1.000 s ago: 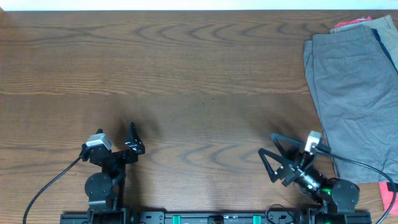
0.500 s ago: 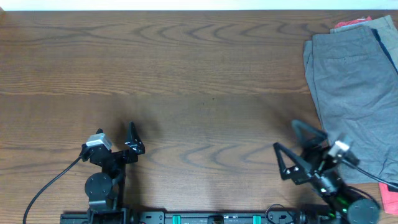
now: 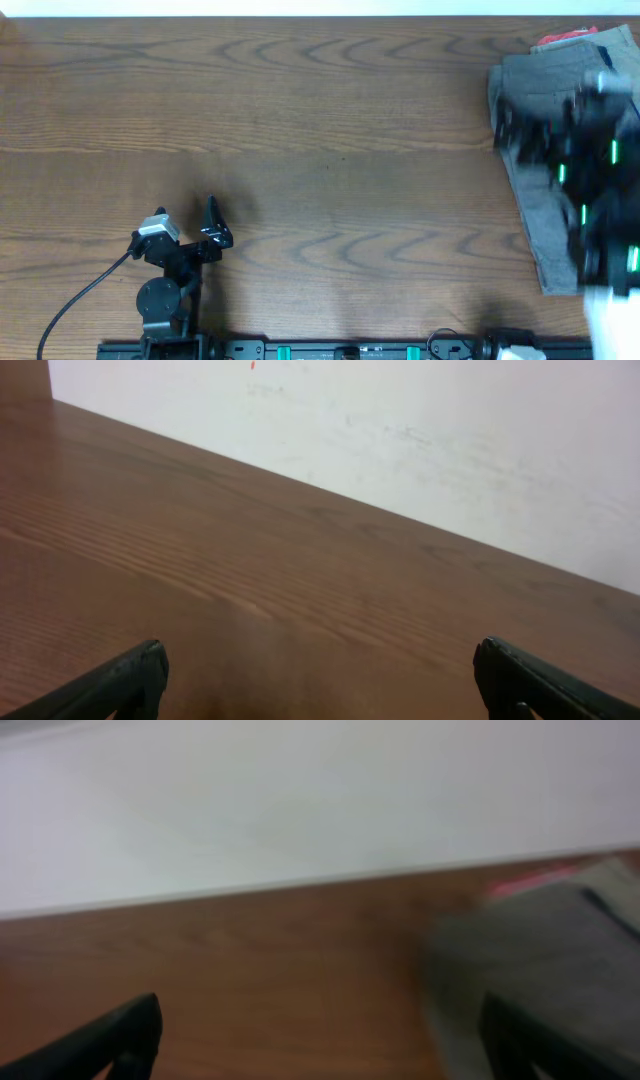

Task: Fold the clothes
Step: 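Reach the right gripper to the grey shorts on the right stack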

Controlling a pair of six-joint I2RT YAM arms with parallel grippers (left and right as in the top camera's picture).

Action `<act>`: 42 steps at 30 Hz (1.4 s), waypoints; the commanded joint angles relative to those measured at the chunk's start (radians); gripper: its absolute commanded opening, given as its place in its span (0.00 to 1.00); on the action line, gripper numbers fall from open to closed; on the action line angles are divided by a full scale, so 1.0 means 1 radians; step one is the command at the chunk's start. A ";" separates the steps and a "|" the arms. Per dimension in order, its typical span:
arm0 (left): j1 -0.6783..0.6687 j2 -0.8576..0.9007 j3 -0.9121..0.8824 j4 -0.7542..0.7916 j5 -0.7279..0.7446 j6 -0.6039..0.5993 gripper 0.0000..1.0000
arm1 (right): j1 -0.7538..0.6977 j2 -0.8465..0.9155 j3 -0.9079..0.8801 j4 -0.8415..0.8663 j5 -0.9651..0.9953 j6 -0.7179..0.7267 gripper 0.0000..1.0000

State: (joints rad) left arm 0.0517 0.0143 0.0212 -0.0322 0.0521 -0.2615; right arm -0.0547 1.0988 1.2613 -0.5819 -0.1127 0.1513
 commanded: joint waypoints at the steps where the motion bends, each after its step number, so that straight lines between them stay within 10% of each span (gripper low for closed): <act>1: 0.004 -0.002 -0.017 -0.035 -0.012 0.010 0.98 | -0.006 0.260 0.241 -0.132 0.248 -0.108 0.99; 9: 0.004 -0.002 -0.017 -0.035 -0.012 0.010 0.98 | -0.006 0.727 0.684 -0.317 0.326 -0.139 0.99; 42: 0.004 -0.002 -0.017 -0.035 -0.012 0.010 0.98 | 0.020 1.355 0.702 -0.120 0.576 -0.219 0.93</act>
State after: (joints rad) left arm 0.0517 0.0151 0.0212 -0.0326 0.0517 -0.2611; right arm -0.0490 2.4203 1.9541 -0.6975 0.4629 -0.0631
